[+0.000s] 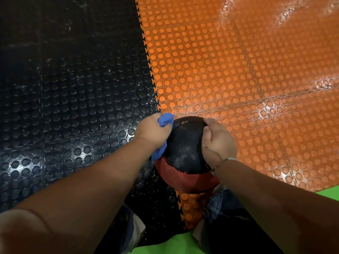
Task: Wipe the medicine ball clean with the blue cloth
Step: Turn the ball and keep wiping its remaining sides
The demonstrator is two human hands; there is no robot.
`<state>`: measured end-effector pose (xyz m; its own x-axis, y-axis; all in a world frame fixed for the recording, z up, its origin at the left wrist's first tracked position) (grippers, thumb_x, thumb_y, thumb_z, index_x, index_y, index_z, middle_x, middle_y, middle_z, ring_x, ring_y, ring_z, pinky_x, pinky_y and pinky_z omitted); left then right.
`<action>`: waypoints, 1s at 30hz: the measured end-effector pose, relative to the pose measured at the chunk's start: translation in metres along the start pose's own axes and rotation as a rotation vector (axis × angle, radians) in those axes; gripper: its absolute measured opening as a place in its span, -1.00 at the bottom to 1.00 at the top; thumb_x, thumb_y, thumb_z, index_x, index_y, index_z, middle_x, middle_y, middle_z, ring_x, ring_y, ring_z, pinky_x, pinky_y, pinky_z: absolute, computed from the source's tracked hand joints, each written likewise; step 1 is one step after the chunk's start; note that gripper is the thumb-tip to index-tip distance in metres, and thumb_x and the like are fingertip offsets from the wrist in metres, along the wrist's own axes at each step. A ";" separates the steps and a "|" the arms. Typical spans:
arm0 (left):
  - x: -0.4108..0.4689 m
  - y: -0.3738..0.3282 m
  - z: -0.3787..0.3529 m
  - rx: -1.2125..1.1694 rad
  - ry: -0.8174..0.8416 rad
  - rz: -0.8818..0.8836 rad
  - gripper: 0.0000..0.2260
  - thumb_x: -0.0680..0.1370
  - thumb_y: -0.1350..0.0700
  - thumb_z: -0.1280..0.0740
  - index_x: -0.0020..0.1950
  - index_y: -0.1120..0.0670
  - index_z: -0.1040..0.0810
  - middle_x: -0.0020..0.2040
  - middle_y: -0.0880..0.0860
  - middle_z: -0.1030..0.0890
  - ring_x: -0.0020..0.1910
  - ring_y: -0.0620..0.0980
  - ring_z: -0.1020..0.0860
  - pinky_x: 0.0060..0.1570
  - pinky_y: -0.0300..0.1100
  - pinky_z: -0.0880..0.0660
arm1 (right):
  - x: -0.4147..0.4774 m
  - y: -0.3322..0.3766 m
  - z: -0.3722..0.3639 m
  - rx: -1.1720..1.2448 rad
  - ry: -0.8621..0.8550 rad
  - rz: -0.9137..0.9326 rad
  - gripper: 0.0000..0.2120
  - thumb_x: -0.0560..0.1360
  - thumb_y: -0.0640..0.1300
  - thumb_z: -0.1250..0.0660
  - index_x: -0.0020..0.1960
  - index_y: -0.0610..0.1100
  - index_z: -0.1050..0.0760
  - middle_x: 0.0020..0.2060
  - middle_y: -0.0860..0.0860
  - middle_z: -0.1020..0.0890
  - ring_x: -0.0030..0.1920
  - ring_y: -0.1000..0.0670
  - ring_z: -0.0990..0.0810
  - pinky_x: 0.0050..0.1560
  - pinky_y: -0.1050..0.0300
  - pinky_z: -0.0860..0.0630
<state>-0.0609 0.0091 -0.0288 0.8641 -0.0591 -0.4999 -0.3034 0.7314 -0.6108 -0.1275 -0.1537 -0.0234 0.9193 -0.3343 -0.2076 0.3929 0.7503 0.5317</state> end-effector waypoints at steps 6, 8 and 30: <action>-0.011 -0.020 -0.003 0.054 0.076 -0.268 -0.91 0.50 0.16 -0.35 -0.03 0.04 -0.59 -0.19 0.04 -0.56 -0.15 0.09 -0.54 -0.16 -0.15 -0.47 | -0.007 -0.001 -0.008 -0.057 0.008 0.036 -0.46 0.48 0.03 0.08 0.35 -0.07 -0.41 0.33 0.02 -0.47 0.36 -0.03 -0.36 0.37 -0.01 -0.26; 0.003 -0.007 0.004 0.022 0.008 -0.104 -0.96 0.52 0.14 -0.33 -0.09 0.02 -0.55 -0.21 0.04 -0.57 -0.14 0.10 -0.58 -0.18 -0.14 -0.49 | -0.005 0.001 -0.007 -0.057 0.031 0.047 -0.46 0.48 0.05 0.09 0.35 -0.03 -0.41 0.34 0.06 -0.45 0.38 -0.01 -0.34 0.41 0.03 -0.22; -0.005 -0.017 -0.010 -0.032 0.005 -0.202 -0.94 0.50 0.18 -0.32 -0.15 0.04 -0.51 -0.28 0.01 -0.49 -0.24 0.06 -0.44 -0.23 -0.12 -0.42 | 0.000 0.000 0.001 -0.020 0.054 0.061 -0.47 0.47 0.02 0.06 0.34 -0.08 -0.43 0.32 0.01 -0.47 0.36 -0.01 -0.36 0.38 0.14 -0.21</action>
<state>-0.0643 -0.0103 -0.0220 0.9068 -0.2057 -0.3680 -0.1368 0.6821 -0.7184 -0.1275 -0.1547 -0.0228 0.9411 -0.2571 -0.2195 0.3362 0.7797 0.5282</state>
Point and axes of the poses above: each hand's wrist, its own x-axis towards the middle knuckle, its own z-axis out of the back of the hand, y = z × x, the point moved 1 cm from there along x, towards the middle knuckle
